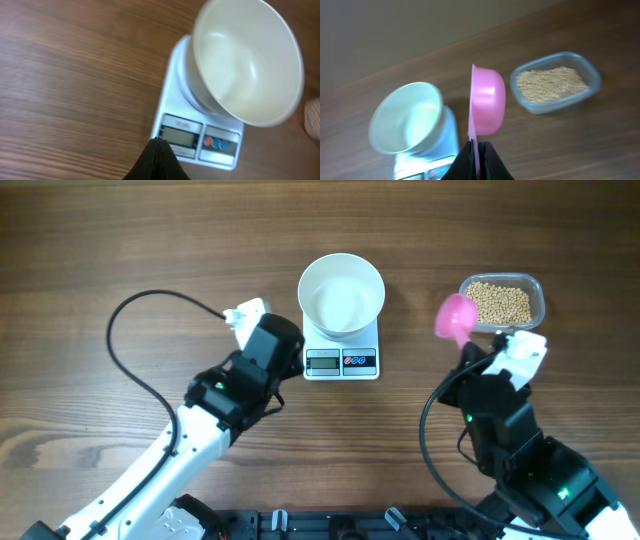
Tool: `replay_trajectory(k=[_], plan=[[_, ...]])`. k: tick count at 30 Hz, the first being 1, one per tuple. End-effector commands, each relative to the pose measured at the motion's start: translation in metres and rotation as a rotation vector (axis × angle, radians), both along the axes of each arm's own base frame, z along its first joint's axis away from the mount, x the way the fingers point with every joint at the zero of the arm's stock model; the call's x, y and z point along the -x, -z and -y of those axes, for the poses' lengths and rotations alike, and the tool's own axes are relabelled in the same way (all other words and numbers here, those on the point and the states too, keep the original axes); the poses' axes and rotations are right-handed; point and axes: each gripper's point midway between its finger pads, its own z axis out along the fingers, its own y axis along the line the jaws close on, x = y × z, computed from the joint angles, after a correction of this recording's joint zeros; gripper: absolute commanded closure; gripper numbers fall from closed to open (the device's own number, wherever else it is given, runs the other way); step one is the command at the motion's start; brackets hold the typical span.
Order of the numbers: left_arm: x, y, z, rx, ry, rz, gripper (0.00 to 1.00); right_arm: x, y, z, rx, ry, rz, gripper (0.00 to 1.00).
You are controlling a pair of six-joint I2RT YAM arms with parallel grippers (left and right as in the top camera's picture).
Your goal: Scoop item into bowl and weigh 150g on scale
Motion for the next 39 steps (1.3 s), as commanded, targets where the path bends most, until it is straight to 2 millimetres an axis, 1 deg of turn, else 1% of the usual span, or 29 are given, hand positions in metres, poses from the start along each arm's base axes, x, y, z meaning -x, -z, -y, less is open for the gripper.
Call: replay_trajectory(k=[1,3,4,7,9,10,13,14,16,21,25,27,30,33,36,39], plan=[[0.003,-0.003,0.036,-0.079,0.222,0.059,0.96,-0.004,-0.008,0.016,0.0,0.052,0.007,0.96],[-0.001,0.003,0.047,-0.084,0.24,0.065,0.96,-0.004,-0.006,0.021,-0.007,0.067,-0.003,0.96],[-0.004,0.015,0.047,-0.099,0.236,0.04,0.96,-0.005,-0.006,0.025,-0.009,0.081,-0.004,0.96],[-0.003,0.032,0.052,-0.082,0.265,-0.015,0.96,-0.005,-0.006,0.027,-0.009,0.09,-0.004,0.96],[-0.003,0.035,0.072,-0.053,0.381,-0.007,0.96,-0.006,-0.006,0.027,0.01,0.076,-0.007,0.96],[-0.004,0.035,0.078,-0.043,0.406,0.0,0.96,-0.005,-0.006,0.027,0.012,0.076,-0.008,0.96],[-0.004,0.043,0.081,-0.052,0.421,-0.014,0.96,-0.005,-0.005,0.027,0.014,0.076,-0.01,0.96],[-0.003,0.049,0.081,-0.058,0.43,-0.031,0.96,-0.005,-0.006,0.027,0.013,0.077,-0.008,0.96],[0.0,0.063,0.089,-0.076,0.483,-0.053,0.96,-0.006,-0.008,0.029,0.014,0.087,0.004,0.96],[-0.008,0.079,0.099,-0.08,0.497,-0.044,0.96,-0.007,-0.009,0.037,0.024,0.119,0.006,0.96],[-0.009,0.094,0.102,-0.091,0.505,-0.063,0.96,-0.008,-0.01,0.041,0.02,0.138,0.013,0.96],[-0.009,0.098,0.109,-0.113,0.554,-0.047,0.96,-0.008,-0.01,0.041,0.019,0.138,0.014,0.96],[-0.012,0.106,0.117,-0.113,0.568,-0.034,0.96,-0.008,-0.01,0.041,0.018,0.135,0.011,0.96],[-0.016,0.109,0.12,-0.108,0.565,-0.019,0.96,-0.008,-0.01,0.041,0.015,0.137,0.012,0.96],[-0.016,0.115,0.12,-0.112,0.565,-0.03,0.96,-0.008,-0.01,0.041,0.015,0.136,0.012,0.96],[-0.017,0.113,0.121,-0.108,0.566,-0.021,0.96,-0.008,-0.01,0.041,0.015,0.137,0.012,0.96]])
